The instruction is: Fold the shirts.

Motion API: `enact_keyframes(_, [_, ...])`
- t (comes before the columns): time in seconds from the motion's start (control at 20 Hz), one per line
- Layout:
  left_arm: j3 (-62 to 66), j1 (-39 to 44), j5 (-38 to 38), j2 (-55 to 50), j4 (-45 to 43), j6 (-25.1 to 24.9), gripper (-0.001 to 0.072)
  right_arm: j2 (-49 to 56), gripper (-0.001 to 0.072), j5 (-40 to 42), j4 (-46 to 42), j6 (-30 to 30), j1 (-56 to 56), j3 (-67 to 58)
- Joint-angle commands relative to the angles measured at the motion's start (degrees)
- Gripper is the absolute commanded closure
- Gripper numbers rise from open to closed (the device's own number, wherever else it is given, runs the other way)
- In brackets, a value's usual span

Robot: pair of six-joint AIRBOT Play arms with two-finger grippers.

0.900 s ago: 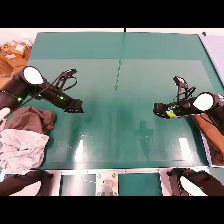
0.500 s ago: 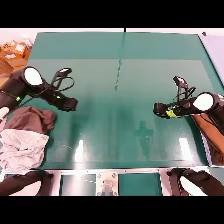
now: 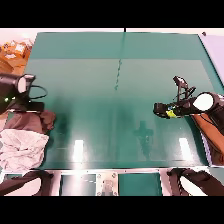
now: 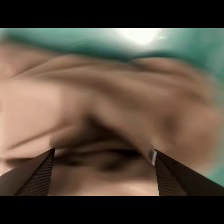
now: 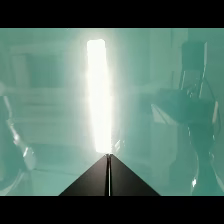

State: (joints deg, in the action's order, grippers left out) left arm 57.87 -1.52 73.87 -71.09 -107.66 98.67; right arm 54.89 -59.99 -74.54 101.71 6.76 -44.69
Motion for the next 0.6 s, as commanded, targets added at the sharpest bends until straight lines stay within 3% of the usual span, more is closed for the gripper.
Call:
enact_keyframes(0.0, [-5.5, -7.9, -8.6, -0.1, -0.9, 4.6, -0.0013, 0.0, 0.0691, 0.0, 0.0, 0.0, 0.0, 0.0])
enact_keyframes(0.1, [-8.4, -10.4, -14.1, -0.9, 2.1, 4.3, 0.0001, 0.0, 0.0691, 0.0, 0.0, 0.0, 0.0, 0.0])
enact_keyframes(0.15, [-9.4, -10.7, -15.8, -1.7, 2.4, 4.1, 0.0134, 0.0, 0.0691, 0.0, 0.0, 0.0, 0.0, 0.0])
enact_keyframes(0.2, [-9.7, -10.7, -16.4, -2.5, 2.7, 2.9, 0.0373, 0.0, 0.0691, 0.0, 0.0, 0.0, 0.0, 0.0])
enact_keyframes(0.25, [-9.7, -10.7, -16.4, -3.1, 3.7, 1.3, 0.0661, 0.0, 0.0691, 0.0, 0.0, 0.0, 0.0, 0.0])
enact_keyframes(0.55, [-0.9, -9.1, -11.3, -2.8, 12.9, -5.1, 0.0686, 0.0, 0.0691, 1.7, 0.0, 0.0, 0.0, 0.0])
